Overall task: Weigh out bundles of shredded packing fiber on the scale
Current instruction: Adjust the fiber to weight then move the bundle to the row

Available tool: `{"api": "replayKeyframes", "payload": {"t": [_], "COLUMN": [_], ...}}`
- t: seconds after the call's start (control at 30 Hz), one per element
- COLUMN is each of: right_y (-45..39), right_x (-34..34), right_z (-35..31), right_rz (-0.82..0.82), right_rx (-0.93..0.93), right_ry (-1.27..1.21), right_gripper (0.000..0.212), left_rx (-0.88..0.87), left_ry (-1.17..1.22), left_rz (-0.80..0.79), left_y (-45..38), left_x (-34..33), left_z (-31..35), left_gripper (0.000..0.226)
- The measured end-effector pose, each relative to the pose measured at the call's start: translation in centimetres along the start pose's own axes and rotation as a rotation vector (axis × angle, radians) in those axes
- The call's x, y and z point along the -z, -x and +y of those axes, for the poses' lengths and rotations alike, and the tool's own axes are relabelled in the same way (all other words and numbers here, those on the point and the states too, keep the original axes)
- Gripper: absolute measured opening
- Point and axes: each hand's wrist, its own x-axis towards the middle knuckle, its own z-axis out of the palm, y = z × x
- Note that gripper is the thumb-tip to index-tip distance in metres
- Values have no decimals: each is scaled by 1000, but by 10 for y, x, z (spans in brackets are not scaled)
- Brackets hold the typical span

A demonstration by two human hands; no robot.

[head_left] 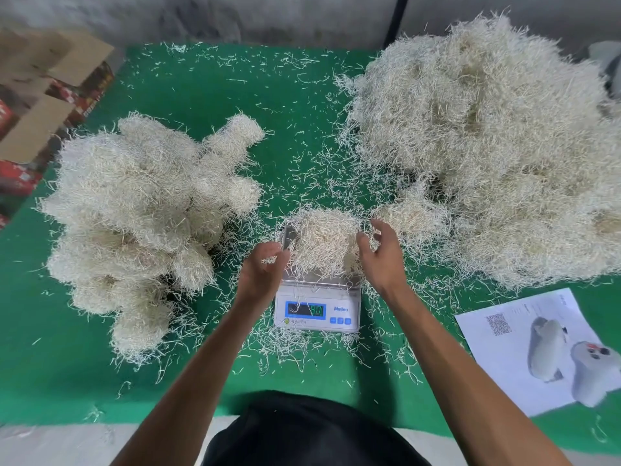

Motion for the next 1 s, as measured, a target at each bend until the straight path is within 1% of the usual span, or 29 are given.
{"api": "replayKeyframes", "payload": {"t": [0.23,0.37,0.5,0.73,0.83,0.87,0.9,1.0], "right_y": [-4,-7,-13,-23,-20,-20,-21,-27], "right_x": [1,-2,-8,-17,-23,-26,-30,-49], "right_z": [0,-3,-11,-17,-15,-16,-16,-19], "right_rz": [5,-15,-32,-52,-91,-106,-121,-254], "right_rx": [-9,5,29,47,22,30,65,210], "right_ry": [14,14,12,6,1,33,121,540], "right_gripper": [60,64,70,78,89,95,101,108], "left_rx": [32,52,92,135,153,160,162,193], "left_ry": [56,199,290,313,323,322,313,283], "left_rz": [12,31,87,126,149,148,143,78], "left_y": [-4,-3,-2,2,4,5,6,4], "left_x": [5,8,16,31,29,28,26,19], "left_z": [-2,-6,-10,-24,-32,-33,-33,-28], "left_gripper": [41,32,30,25,19,20,23,34]}}
